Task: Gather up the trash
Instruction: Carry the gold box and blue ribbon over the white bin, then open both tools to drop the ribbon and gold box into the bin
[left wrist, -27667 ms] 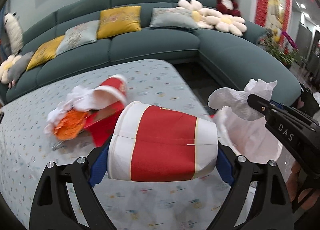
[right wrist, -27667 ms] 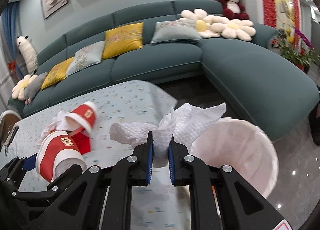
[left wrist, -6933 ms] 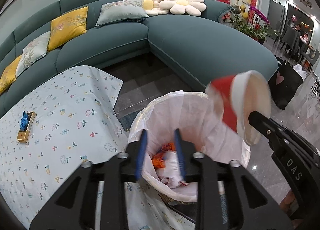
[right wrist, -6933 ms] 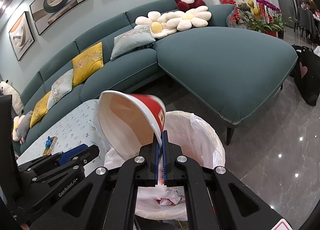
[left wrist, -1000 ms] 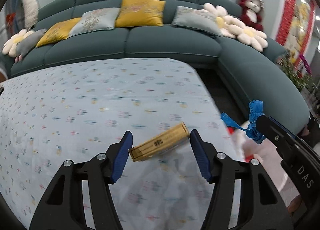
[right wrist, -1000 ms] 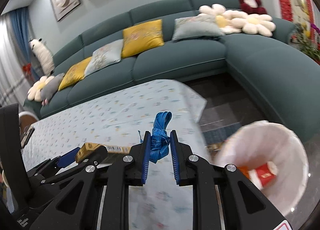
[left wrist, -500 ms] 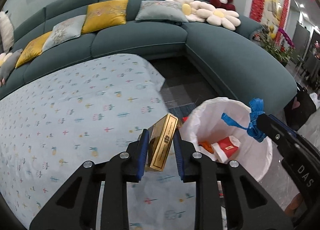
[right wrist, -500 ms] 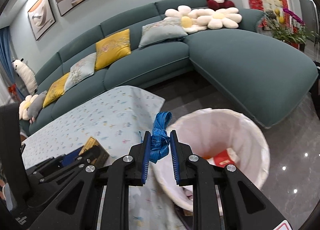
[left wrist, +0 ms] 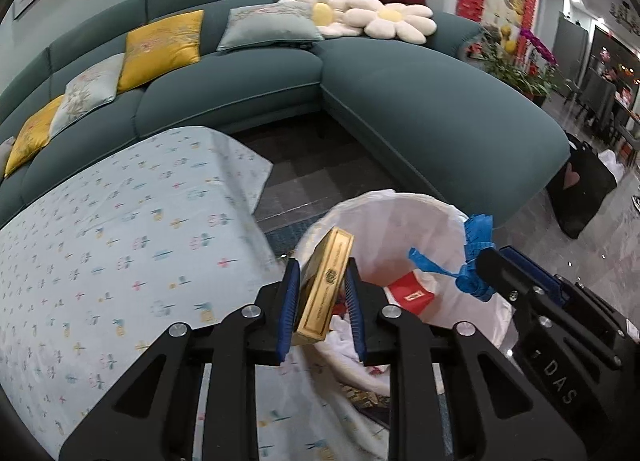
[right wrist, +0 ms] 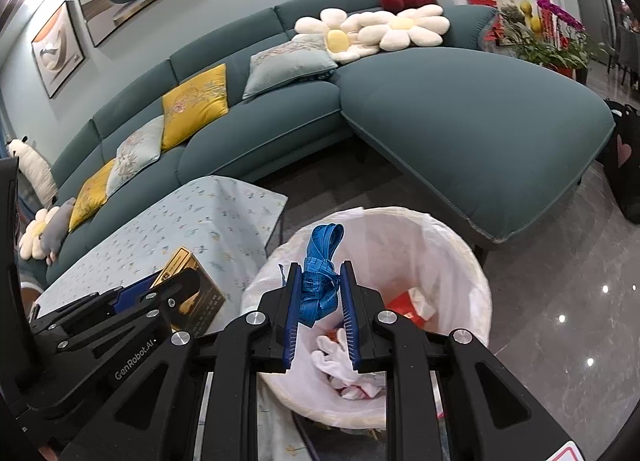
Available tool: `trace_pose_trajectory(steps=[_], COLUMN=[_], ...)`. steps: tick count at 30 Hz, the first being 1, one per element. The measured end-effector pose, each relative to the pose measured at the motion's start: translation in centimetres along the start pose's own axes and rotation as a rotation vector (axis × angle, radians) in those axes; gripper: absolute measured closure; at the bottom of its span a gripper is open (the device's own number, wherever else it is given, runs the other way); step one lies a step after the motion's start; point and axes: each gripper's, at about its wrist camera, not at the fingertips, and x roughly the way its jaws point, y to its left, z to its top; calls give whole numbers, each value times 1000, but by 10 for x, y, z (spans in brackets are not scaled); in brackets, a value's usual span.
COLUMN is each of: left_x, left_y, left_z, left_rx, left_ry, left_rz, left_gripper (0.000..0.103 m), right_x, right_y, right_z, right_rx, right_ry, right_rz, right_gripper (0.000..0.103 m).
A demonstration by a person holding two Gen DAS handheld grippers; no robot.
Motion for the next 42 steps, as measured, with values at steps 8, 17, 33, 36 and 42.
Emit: trace_pose_trajectory(steps=[8,17,33,36,42], left_x=[17,29,23,20,12], left_y=[-18,-12,-3,0,7], left_z=[6,7,4,4,1], left_rx=[27,-4,-18,-23,-36], left_ry=[25,48,36,36,22], left_rz=[-43,-29,8,12,27], left_gripper=[83,74,59,57,48], right_x=[5,16,18,16,6], right_y=[-21,-29,-24,-22,-19], right_z=[-1,0,-4,-4,-3], right_rx=[26,36,24,19,-10], right_ry=[6,18,18,18,9], right_rz=[-16,-15,-22,-28,-45], right_gripper=[84,84,79,73,64])
